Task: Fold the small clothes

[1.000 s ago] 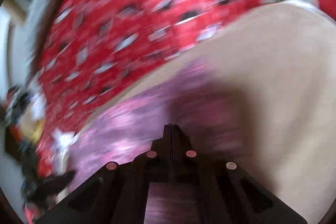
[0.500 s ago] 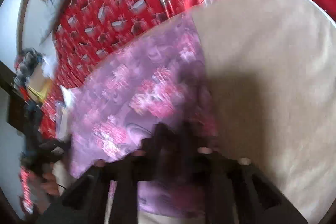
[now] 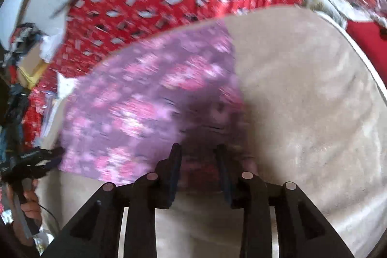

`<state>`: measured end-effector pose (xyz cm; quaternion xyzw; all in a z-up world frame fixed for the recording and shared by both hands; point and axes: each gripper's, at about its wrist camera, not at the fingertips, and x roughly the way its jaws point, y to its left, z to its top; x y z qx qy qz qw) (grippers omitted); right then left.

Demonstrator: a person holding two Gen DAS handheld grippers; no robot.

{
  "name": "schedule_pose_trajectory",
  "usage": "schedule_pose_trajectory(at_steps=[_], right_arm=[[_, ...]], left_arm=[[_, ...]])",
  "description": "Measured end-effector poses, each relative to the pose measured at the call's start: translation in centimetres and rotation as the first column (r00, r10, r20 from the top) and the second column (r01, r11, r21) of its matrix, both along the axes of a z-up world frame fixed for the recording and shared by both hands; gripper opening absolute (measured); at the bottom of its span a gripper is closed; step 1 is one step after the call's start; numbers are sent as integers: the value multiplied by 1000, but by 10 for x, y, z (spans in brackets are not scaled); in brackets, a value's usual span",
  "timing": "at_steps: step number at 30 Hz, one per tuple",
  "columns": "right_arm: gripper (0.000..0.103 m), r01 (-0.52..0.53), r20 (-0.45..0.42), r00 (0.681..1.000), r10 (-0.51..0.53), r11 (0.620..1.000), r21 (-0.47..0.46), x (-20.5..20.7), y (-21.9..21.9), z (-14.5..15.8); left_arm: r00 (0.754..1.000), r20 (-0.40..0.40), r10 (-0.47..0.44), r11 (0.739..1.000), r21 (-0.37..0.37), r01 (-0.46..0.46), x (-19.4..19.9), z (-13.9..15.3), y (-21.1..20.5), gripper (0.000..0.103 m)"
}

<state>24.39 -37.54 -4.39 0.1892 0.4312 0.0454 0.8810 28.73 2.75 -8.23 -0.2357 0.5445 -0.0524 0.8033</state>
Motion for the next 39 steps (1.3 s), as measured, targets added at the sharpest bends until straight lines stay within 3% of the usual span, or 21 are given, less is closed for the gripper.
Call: schedule_pose_trajectory(at_steps=[1, 3, 5, 7, 9, 12, 16, 21, 24, 26, 27, 29, 30, 32, 35, 36, 37, 38, 39], right_arm=[[32, -8, 19, 1000, 8, 1000, -7, -3, 4, 2], [43, -31, 18, 999, 32, 999, -31, -5, 17, -1], [44, -64, -84, 995, 57, 995, -78, 4, 27, -24], [43, -71, -62, 996, 63, 989, -130, 0, 34, -25], [44, -49, -60, 997, 42, 992, -117, 1, 34, -15], [45, -27, 28, 999, 29, 996, -84, 1, 28, 7], [45, -40, 59, 997, 45, 996, -80, 26, 34, 24], [45, -66, 63, 995, 77, 987, -148, 72, 48, 26], [44, -62, 43, 997, 70, 985, -162, 94, 49, 10], [47, -64, 21, 997, 68, 983, -175, 99, 48, -6], [47, -60, 56, 996, 71, 984, -166, 95, 46, -11], [48, -56, 114, 991, 74, 986, -158, 86, 44, -16], [48, -53, 141, 987, 76, 987, -155, 81, 43, -18], [48, -52, 148, 986, 72, 989, -139, 80, 40, -18], [48, -79, 125, 988, 94, 990, -118, 80, 37, -18], [48, -80, 127, 987, 94, 990, -112, 80, 36, -18], [48, -80, 128, 987, 94, 991, -109, 80, 36, -17], [49, -80, 129, 987, 94, 991, -109, 79, 36, -17], [49, -80, 128, 987, 94, 991, -110, 80, 36, -17]], left_arm=[[1000, -10, 10, 1000, -22, -11, 0, -4, 2, 52], [1000, -25, 7, 998, -61, -8, -1, -11, 8, 52], [999, -33, -6, 996, -87, 3, 1, -9, 11, 52], [999, -40, -18, 988, -157, 11, 5, -3, 18, 53], [1000, -17, 12, 969, -247, -16, 11, 5, 39, 53], [996, -10, 85, 955, -285, -85, 35, 18, 71, 53], [991, -60, 123, 950, -280, -135, 70, 15, 93, 53], [995, -67, 73, 965, -248, -88, 102, 6, 86, 53], [994, -102, 37, 986, -161, -54, 119, -7, 74, 53], [992, -123, 18, 986, -165, -38, 126, -20, 70, 53], [993, -115, 16, 984, -174, -36, 126, -23, 68, 53], [996, -91, -1, 980, -197, -17, 125, -23, 65, 71], [995, -88, -44, 972, -234, 22, 124, -23, 61, 75], [986, -103, -134, 954, -282, 100, 124, -25, 48, 76], [975, -91, -200, 962, -206, 178, 126, -21, 31, 76], [976, -89, -200, 965, -189, 181, 126, -20, 29, 72], [979, -90, -185, 968, -186, 166, 125, -20, 30, 53], [980, -105, -168, 968, -203, 145, 124, -21, 34, 27], [979, -121, -165, 966, -221, 136, 124, -22, 35, 19]])
